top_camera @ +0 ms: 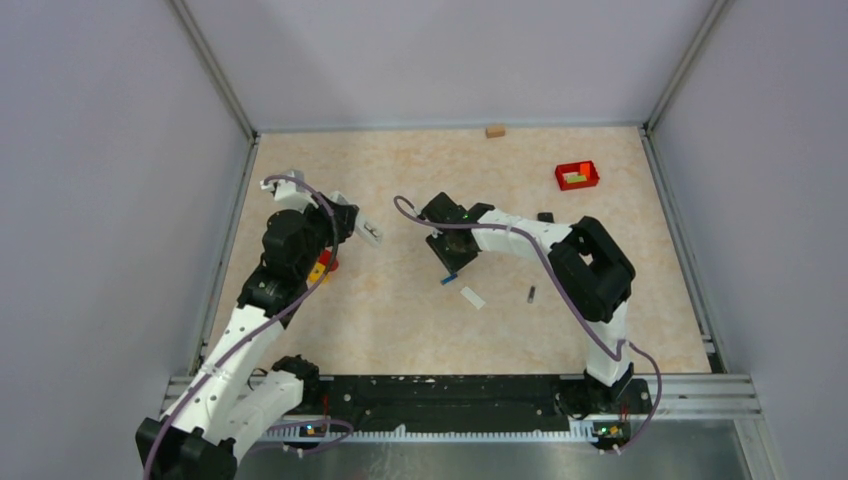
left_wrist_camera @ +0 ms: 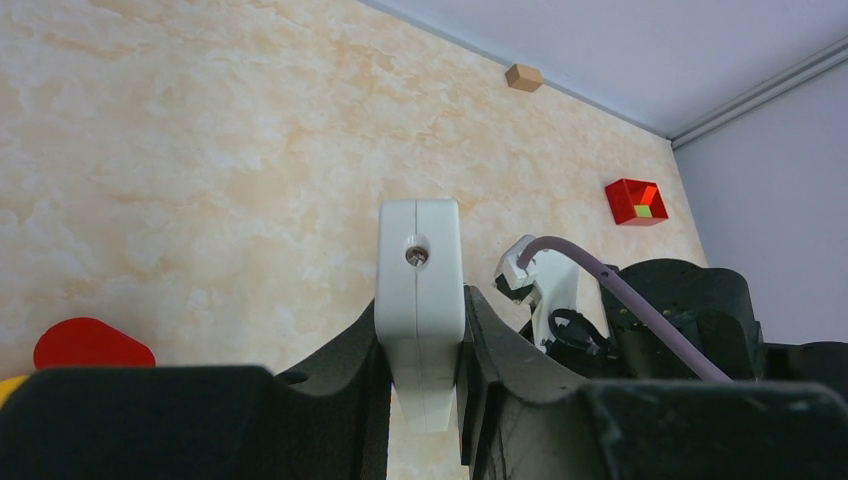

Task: Load the batteries into the remote control
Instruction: Adjust the battery at the center of the board.

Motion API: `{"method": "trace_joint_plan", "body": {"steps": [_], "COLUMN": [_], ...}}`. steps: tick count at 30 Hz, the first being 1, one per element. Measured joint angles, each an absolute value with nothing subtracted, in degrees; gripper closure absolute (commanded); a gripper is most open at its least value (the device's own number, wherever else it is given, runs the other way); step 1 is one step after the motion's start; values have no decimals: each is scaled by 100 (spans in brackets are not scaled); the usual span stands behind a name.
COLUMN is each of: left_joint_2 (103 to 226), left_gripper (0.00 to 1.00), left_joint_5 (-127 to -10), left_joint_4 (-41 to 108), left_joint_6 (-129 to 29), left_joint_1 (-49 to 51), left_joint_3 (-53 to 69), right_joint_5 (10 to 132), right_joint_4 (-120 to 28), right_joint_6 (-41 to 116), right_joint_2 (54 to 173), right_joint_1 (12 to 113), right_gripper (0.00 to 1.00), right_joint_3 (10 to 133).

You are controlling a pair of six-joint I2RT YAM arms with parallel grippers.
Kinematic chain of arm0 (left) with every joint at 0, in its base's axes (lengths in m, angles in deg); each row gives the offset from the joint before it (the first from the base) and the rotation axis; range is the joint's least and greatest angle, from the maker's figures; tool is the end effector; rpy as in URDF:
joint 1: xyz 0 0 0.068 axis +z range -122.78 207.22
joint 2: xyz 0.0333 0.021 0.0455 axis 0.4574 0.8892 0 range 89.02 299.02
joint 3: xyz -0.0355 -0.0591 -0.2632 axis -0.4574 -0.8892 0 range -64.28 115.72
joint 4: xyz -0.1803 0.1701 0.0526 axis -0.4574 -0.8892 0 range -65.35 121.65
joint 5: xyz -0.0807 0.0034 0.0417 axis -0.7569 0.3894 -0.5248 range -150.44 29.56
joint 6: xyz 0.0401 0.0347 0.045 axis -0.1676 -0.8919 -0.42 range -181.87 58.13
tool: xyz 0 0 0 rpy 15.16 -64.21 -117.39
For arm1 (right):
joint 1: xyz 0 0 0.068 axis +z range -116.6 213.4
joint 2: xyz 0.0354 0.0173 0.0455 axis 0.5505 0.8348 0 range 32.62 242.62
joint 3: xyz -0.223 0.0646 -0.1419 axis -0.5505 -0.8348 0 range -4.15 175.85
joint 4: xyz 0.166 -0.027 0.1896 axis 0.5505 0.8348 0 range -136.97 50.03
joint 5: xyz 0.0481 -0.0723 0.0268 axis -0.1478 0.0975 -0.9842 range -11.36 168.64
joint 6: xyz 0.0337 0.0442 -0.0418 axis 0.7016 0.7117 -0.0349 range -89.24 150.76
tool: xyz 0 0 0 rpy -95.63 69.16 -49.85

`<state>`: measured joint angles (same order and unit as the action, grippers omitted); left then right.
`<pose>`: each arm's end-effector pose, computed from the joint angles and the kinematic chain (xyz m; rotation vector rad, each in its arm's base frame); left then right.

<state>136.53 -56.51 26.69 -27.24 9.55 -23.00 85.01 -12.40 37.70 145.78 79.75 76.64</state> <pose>0.2029 -0.0606 0.3164 -0.3163 1.7768 -0.5978 0.2850 0.2898 0.1599 -0.8912 2.5813 0.1141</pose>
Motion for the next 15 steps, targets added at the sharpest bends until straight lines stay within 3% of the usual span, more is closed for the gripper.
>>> {"method": "trace_joint_plan", "body": {"steps": [10,15], "left_joint_2": [13655,13655], "left_gripper": [100,100], "left_joint_5": [-5662,-5671], "left_joint_4": [2667,2667], "left_joint_6": [-2704,-2704], "left_joint_1": [955,955], "left_joint_3": [-2300,-2300], "right_joint_5": [7946,7718], "right_joint_4": [-908,-882], "right_joint_6": [3584,3586], "right_joint_2": [14578,14572], "right_joint_1": [7977,7977], "right_gripper": [73,70], "right_joint_3": [7664,7664]}}
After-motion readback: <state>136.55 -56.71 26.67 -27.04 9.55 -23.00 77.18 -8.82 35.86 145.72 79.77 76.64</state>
